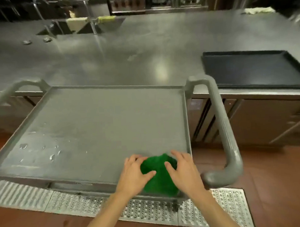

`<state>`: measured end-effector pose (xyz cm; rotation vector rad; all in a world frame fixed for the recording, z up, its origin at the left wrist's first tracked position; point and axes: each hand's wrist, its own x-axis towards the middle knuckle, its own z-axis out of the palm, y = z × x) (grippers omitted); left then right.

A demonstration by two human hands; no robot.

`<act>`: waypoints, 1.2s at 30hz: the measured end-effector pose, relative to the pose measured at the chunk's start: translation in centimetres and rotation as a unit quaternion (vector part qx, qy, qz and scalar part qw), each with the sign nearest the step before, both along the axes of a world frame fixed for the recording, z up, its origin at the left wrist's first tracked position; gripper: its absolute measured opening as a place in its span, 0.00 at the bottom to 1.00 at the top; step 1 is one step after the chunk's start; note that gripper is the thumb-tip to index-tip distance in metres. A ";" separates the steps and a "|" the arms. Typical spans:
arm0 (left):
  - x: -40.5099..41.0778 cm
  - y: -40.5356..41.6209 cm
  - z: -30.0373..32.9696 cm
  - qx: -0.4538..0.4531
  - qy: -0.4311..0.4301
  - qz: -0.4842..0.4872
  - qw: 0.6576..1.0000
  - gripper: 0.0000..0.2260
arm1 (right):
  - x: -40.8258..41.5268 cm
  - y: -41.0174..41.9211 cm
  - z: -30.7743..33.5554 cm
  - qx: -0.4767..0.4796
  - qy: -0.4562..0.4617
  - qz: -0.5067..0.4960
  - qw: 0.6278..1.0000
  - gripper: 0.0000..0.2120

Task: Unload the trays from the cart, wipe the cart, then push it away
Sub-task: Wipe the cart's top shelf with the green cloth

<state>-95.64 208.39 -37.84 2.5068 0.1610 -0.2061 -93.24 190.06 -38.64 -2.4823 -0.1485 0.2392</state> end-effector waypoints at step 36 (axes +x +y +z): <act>12.8 -1.6 -8.6 -0.061 -0.119 -0.478 0.868 0.33 | 1.3 3.2 -10.1 -0.110 -0.265 -0.242 0.927 0.26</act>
